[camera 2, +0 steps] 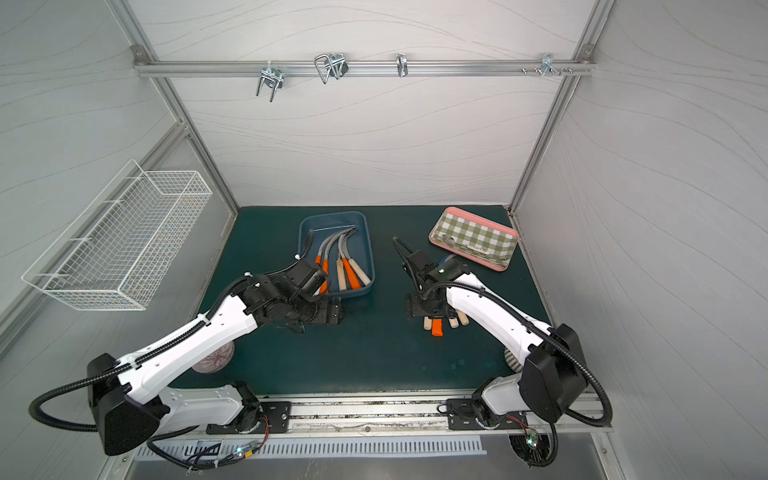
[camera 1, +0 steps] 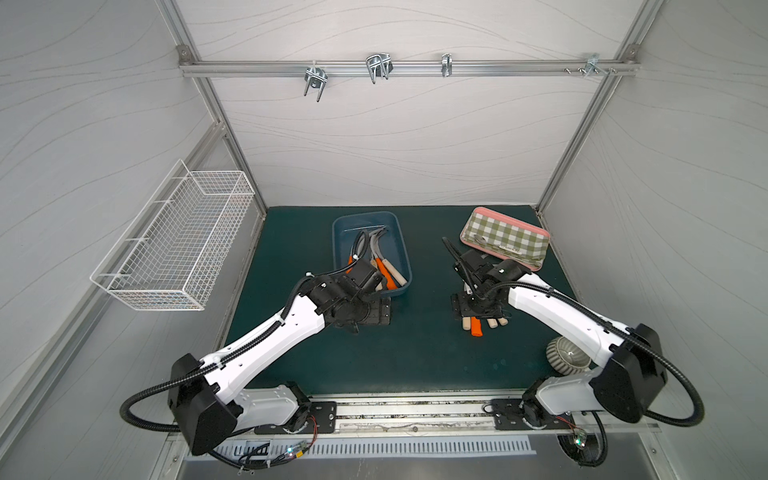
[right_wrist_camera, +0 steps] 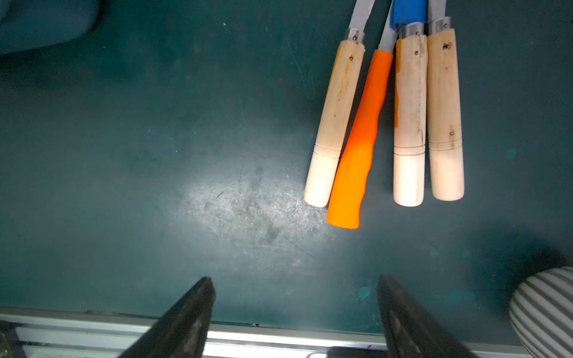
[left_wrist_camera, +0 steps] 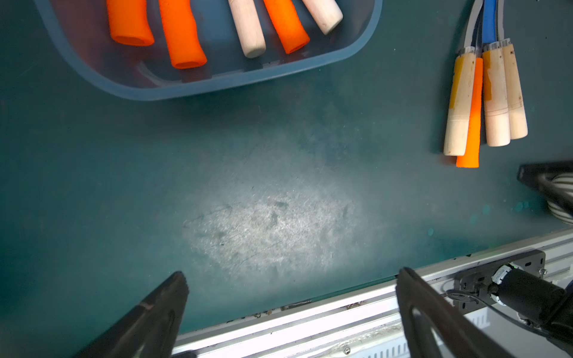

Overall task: Put small sickles into storage boxes
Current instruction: Pick up the sickle at the center of the board.

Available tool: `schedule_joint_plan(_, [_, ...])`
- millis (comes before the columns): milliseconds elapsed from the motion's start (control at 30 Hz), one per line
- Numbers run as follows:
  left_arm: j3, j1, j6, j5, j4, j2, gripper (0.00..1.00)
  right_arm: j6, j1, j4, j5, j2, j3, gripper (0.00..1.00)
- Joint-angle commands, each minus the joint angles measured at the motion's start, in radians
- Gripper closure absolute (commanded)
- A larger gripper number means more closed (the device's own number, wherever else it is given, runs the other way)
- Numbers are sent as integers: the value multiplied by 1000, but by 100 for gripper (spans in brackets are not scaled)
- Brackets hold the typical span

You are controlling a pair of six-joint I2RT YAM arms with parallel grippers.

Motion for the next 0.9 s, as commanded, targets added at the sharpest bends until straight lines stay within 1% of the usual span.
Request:
schedule_joint_plan(0, [-25, -16, -56, -54, -12, -57, 1, -10, -17, 31, 24, 36, -16, 24])
schedule_joint_plan(200, [-94, -44, -58, -80, -3, -146, 1, -19, -50, 94, 15, 119, -27, 38])
schedule_joint_plan(300, [-130, -48, -46, -94, 13, -185, 1, -20, -56, 120, 14, 171, -25, 42])
schedule_joint_plan(400, [-155, -48, -25, -99, 37, -219, 1, -21, -61, 134, 11, 226, -16, 42])
schedule_joint_plan(500, [-152, -49, 9, -106, 46, -232, 1, -15, -64, 147, 9, 278, -7, 43])
schedule_joint_plan(733, [-129, -48, 65, -106, 57, -219, 1, -13, -69, 159, 4, 373, 22, 44])
schedule_joint_plan(867, [-129, -49, 72, -104, 58, -214, 1, -7, -69, 177, -8, 403, 20, 47])
